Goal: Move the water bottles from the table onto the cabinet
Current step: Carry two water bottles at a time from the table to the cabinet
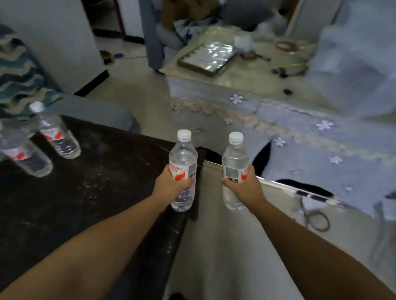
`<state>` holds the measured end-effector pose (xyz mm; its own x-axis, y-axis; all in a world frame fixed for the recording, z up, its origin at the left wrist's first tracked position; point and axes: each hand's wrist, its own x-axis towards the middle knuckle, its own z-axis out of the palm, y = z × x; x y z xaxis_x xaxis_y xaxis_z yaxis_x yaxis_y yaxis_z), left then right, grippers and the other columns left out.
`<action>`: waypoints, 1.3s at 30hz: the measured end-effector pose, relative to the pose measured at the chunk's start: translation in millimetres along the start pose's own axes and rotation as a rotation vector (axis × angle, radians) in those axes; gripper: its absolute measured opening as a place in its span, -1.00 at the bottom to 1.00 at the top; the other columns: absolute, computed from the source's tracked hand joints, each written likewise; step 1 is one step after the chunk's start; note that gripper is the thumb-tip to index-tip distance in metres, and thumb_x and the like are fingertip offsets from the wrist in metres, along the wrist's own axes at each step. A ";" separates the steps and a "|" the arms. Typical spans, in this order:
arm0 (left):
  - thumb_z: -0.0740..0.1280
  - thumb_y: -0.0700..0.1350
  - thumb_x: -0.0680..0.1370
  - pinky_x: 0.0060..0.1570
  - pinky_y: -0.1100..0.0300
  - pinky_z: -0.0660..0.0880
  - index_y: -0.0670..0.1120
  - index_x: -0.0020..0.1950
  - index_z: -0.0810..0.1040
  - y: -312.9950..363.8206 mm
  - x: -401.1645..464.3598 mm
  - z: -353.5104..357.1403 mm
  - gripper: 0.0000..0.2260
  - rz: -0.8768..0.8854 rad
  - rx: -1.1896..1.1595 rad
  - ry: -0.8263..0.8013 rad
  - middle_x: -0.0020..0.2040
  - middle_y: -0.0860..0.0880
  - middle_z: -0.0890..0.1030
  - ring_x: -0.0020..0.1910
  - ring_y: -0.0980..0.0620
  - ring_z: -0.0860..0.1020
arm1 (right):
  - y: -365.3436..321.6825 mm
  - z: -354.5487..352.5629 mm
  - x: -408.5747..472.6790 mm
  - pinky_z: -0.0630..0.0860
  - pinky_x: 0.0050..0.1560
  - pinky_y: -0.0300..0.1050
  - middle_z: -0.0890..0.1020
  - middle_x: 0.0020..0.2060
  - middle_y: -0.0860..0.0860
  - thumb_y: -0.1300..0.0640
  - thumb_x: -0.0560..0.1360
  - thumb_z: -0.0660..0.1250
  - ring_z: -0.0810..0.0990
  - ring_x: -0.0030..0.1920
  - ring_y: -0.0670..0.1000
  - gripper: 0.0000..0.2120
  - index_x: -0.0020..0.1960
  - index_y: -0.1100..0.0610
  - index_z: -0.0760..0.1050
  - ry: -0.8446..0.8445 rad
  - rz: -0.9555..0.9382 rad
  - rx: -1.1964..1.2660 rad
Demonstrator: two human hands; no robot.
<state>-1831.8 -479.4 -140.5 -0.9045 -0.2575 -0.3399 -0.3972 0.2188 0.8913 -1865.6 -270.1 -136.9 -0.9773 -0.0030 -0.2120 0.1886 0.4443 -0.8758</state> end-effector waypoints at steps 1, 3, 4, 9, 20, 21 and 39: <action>0.50 -0.10 0.42 0.06 0.16 0.44 -0.04 0.30 0.42 6.9 -6.6 28.5 -0.50 0.024 0.029 -0.063 0.11 0.03 0.57 0.06 0.03 0.55 | 16.7 -28.8 -14.4 0.42 0.11 -0.12 0.54 0.19 0.10 0.13 0.38 0.53 0.55 0.16 0.10 -0.38 0.32 0.17 0.30 0.062 0.035 0.014; 0.52 -0.11 0.38 0.07 0.14 0.48 -0.05 0.29 0.45 13.3 -18.8 68.4 -0.48 0.042 0.058 -0.130 0.13 -0.01 0.60 0.07 0.00 0.58 | 42.2 -67.3 -37.3 0.46 0.10 -0.10 0.56 0.14 0.08 0.11 0.37 0.53 0.56 0.10 0.06 -0.42 0.27 0.15 0.32 0.132 0.066 0.035; 0.52 -0.11 0.37 0.08 0.14 0.50 -0.05 0.28 0.46 16.2 -31.1 95.1 -0.49 0.055 0.073 -0.185 0.12 -0.02 0.61 0.07 -0.01 0.59 | 61.2 -91.0 -53.7 0.48 0.11 -0.08 0.58 0.12 0.07 0.10 0.36 0.54 0.57 0.09 0.05 -0.42 0.26 0.14 0.33 0.183 0.093 0.035; 0.51 -0.10 0.39 -0.19 0.28 0.50 -0.02 0.03 0.55 19.6 -102.6 211.6 -0.73 0.135 0.180 -0.415 -0.11 0.04 0.64 -0.14 0.04 0.61 | 136.7 -188.7 -152.6 0.50 0.10 -0.09 0.56 0.05 -0.01 0.05 0.33 0.56 0.57 0.04 0.02 -0.37 0.28 0.15 0.35 0.388 0.219 0.075; 0.52 0.01 0.35 0.03 0.14 0.54 0.00 0.19 0.51 14.9 -356.1 456.7 -0.56 0.396 0.509 -1.066 0.02 0.00 0.65 0.03 -0.01 0.62 | 276.6 -344.0 -450.9 0.46 0.08 -0.09 0.51 0.06 -0.07 -0.01 0.31 0.56 0.52 0.05 -0.01 -0.28 0.35 0.07 0.29 0.972 0.586 0.257; 0.53 0.01 0.35 0.10 0.10 0.53 0.01 0.21 0.51 11.9 -383.2 475.3 -0.54 0.418 0.527 -1.140 0.05 0.01 0.65 0.04 -0.02 0.62 | 286.6 -350.5 -481.9 0.44 0.06 -0.09 0.50 0.04 -0.06 0.01 0.33 0.55 0.49 0.03 -0.01 -0.29 0.36 0.07 0.28 1.037 0.619 0.268; 0.54 -0.01 0.34 0.06 0.13 0.50 0.06 0.13 0.50 -84.2 -719.0 598.8 -0.59 0.770 0.879 -2.009 0.07 0.01 0.64 0.03 -0.02 0.59 | 329.4 -291.4 -804.9 0.48 0.05 -0.04 0.56 0.05 0.06 0.10 0.34 0.55 0.54 0.03 0.07 -0.37 0.30 0.16 0.33 1.836 1.069 0.497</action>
<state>-1240.9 250.9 -150.9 0.3927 0.8385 -0.3777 0.5207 0.1358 0.8429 -1045.1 139.8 -128.4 0.5640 0.7739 -0.2882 0.2805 -0.5078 -0.8145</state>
